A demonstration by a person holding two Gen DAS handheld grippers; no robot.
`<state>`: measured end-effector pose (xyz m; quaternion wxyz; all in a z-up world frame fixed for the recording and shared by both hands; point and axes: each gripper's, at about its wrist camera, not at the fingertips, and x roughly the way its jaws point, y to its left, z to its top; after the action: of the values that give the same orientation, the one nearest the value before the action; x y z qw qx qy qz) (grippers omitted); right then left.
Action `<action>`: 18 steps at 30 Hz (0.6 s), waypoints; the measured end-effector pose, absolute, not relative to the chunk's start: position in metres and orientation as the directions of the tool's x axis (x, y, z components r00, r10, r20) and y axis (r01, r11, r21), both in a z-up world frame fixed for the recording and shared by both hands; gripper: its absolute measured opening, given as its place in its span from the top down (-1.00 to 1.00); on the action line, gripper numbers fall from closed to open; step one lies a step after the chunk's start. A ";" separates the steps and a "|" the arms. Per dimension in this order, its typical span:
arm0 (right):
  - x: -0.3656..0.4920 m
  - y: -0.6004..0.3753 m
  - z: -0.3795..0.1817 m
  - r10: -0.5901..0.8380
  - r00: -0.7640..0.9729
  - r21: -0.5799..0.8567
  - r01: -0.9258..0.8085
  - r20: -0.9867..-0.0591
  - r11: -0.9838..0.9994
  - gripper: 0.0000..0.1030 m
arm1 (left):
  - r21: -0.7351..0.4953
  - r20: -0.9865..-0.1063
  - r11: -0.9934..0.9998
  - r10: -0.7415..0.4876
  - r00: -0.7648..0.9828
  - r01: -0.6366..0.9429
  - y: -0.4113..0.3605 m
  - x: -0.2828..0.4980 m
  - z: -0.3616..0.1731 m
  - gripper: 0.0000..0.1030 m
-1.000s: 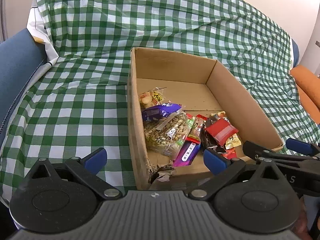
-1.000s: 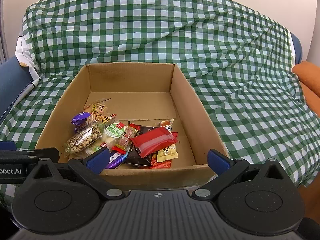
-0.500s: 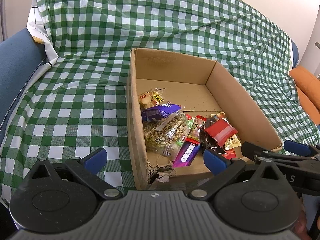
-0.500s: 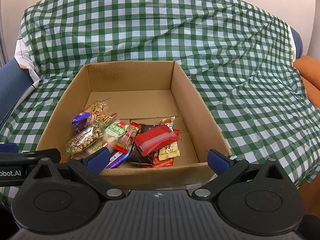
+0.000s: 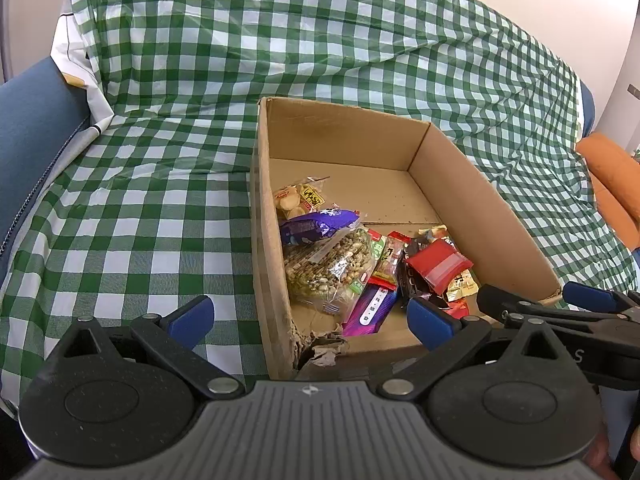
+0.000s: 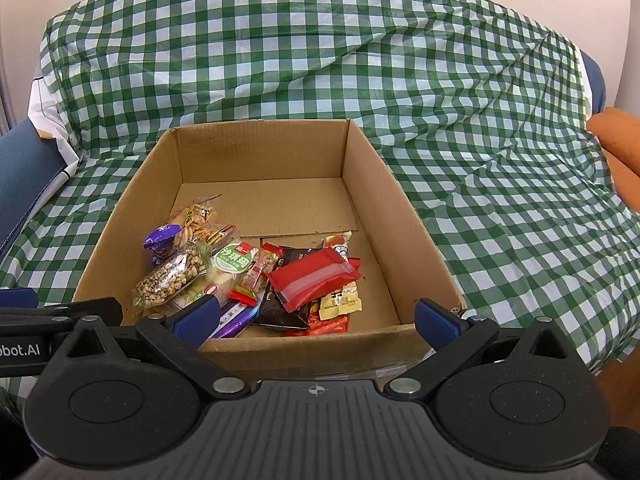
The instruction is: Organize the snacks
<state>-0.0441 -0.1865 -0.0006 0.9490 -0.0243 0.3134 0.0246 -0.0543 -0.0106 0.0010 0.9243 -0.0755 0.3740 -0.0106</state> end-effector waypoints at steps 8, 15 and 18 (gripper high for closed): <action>-0.044 -0.186 -0.001 0.031 0.802 -0.031 -0.062 -0.596 0.998 -0.99 | -0.146 -0.689 0.989 -0.075 0.720 -0.037 -0.011 -0.054 0.000 -0.99; -0.044 -0.186 0.000 0.031 0.802 -0.031 -0.062 -0.596 0.998 -0.99 | -0.147 -0.687 0.989 -0.076 0.723 -0.035 -0.012 -0.054 0.001 -0.99; -0.044 -0.186 0.000 0.031 0.803 -0.031 -0.061 -0.596 0.998 -0.99 | -0.146 -0.686 0.989 -0.076 0.724 -0.035 -0.012 -0.054 0.002 -0.99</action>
<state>-0.0444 -0.1863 -0.0002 0.9491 -0.0241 0.3132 0.0244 -0.0543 -0.0123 0.0018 0.9254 -0.0744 0.3715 -0.0112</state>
